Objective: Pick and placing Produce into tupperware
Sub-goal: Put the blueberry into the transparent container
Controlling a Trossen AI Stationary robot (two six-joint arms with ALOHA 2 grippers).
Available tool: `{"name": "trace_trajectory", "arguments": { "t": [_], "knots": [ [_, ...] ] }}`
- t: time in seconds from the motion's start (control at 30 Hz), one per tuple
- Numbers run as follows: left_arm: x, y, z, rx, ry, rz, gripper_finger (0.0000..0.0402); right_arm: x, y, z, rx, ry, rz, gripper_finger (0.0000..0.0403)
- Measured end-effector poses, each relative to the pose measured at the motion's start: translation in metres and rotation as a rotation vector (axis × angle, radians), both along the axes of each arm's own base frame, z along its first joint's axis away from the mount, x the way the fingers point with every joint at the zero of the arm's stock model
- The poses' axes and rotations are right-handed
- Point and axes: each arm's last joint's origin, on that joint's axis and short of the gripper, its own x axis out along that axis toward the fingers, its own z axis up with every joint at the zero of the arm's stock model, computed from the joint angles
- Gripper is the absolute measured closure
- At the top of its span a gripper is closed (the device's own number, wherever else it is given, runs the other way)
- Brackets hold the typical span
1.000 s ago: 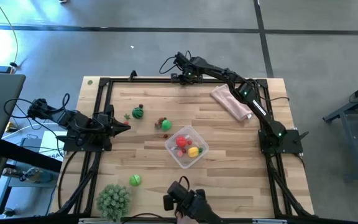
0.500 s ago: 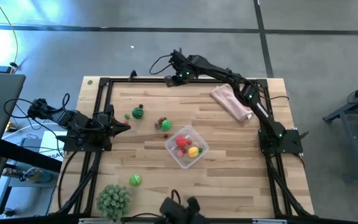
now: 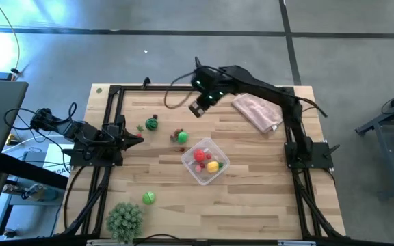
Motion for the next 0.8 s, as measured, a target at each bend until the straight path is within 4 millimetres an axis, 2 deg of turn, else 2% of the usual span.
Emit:
{"name": "trace_trajectory", "arguments": {
  "t": [0.17,0.27,0.33,0.43,0.53,0.67,0.8],
  "knots": [
    [0.000,0.000,0.000,0.000,0.000,0.000,0.0394,-0.023,0.047,0.022,-0.037,0.063,0.055,0.0366],
    [0.000,0.000,0.000,0.000,0.000,0.000,0.0394,-0.027,0.075,0.020,-0.063,0.136,0.118,0.0366],
    [0.000,0.000,0.000,0.000,0.001,0.000,0.0394,-0.023,0.092,0.010,-0.075,0.170,0.168,0.0366],
    [0.000,0.000,0.000,0.000,0.000,0.000,0.0394,-0.013,0.116,-0.014,-0.089,0.207,0.258,0.0366],
    [0.000,0.000,0.000,0.000,0.001,0.000,0.0394,-0.006,0.133,-0.053,-0.089,0.282,0.339,0.0366],
    [0.000,0.000,0.000,0.000,0.001,0.000,0.0394,-0.006,0.146,-0.103,-0.015,0.335,0.439,0.0366],
    [0.000,0.000,0.000,0.000,0.000,0.000,0.0394,-0.005,0.151,-0.143,0.002,0.319,0.520,0.0366]
  ]
}}
